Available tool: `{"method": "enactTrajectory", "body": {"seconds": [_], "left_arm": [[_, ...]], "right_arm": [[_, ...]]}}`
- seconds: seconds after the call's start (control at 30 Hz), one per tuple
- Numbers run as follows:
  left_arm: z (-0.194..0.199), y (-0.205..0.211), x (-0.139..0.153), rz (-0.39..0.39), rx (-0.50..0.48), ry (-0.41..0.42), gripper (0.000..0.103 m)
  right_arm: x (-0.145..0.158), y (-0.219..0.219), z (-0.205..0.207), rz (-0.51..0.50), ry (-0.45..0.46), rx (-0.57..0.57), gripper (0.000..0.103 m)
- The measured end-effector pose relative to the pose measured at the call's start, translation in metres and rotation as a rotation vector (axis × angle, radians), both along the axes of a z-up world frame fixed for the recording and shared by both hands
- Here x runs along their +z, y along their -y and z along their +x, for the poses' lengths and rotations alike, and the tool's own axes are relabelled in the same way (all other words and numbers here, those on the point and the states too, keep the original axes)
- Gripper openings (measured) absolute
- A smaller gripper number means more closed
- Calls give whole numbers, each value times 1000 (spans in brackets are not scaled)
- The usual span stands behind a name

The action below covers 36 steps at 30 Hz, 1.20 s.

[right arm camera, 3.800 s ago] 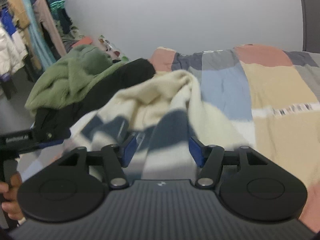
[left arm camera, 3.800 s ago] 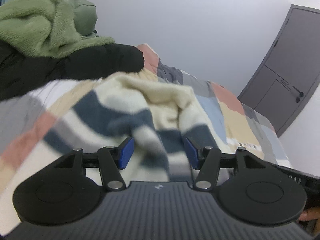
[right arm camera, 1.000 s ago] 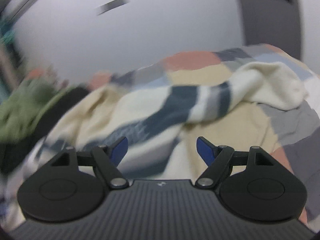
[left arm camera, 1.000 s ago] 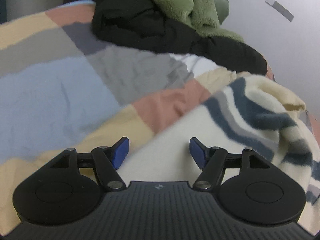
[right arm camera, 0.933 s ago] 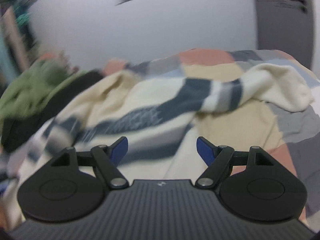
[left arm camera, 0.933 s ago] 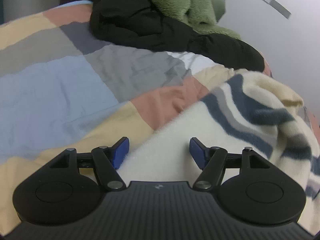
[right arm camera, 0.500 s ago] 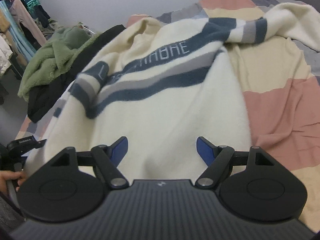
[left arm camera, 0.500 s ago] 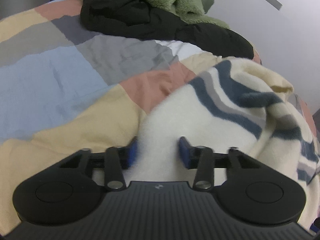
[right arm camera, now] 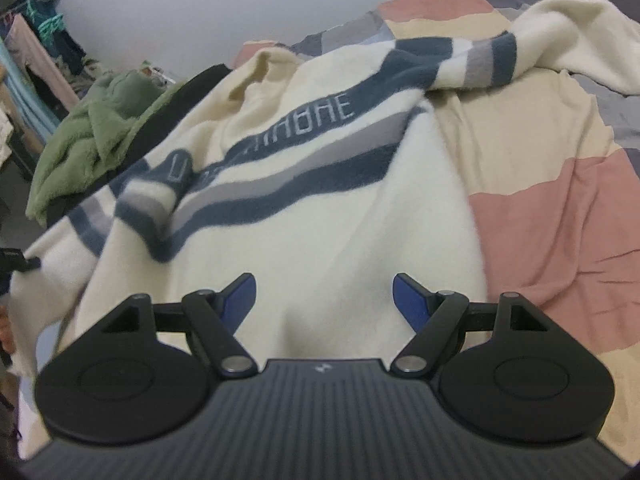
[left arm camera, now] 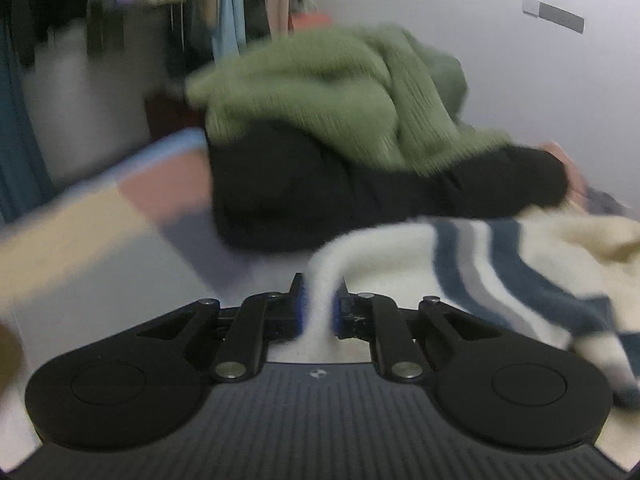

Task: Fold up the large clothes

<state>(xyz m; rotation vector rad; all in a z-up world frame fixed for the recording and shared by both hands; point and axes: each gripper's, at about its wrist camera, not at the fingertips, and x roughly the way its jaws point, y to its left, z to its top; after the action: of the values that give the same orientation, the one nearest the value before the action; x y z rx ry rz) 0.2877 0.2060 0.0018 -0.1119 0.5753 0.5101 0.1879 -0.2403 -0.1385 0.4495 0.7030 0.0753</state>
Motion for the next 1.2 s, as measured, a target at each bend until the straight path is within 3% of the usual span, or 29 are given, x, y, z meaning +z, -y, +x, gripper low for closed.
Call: {"method": "enactTrajectory", "body": {"seconds": [0.03, 0.17, 0.37, 0.5, 0.6, 0.67, 0.73, 0.87, 1.03, 1.2], "left_arm": [[11, -2, 5, 78, 12, -6, 15], [48, -10, 0, 202, 38, -54, 15], [81, -31, -52, 194, 67, -133, 15], [88, -26, -65, 266, 24, -135, 16], [85, -21, -62, 231, 14, -138, 28], [77, -13, -56, 203, -12, -122, 57], [65, -3, -47, 182, -30, -99, 66], [32, 15, -30, 84, -62, -47, 69], [-22, 40, -16, -108, -96, -15, 70], [-72, 78, -9, -204, -156, 42, 70]], "right_arm": [[0, 2, 2, 8, 5, -4, 77], [3, 9, 8, 46, 24, -11, 77], [0, 15, 23, 7, 27, -37, 77], [-6, 20, 31, 43, 25, -35, 78], [-8, 20, 36, 39, 22, -34, 78], [-9, 20, 38, 44, 18, -37, 79], [-7, 22, 36, 48, 24, -43, 77], [-4, 23, 25, 53, 29, -49, 77], [5, 21, 6, 40, 54, -41, 77], [12, 17, -9, 0, 59, -37, 77]]}}
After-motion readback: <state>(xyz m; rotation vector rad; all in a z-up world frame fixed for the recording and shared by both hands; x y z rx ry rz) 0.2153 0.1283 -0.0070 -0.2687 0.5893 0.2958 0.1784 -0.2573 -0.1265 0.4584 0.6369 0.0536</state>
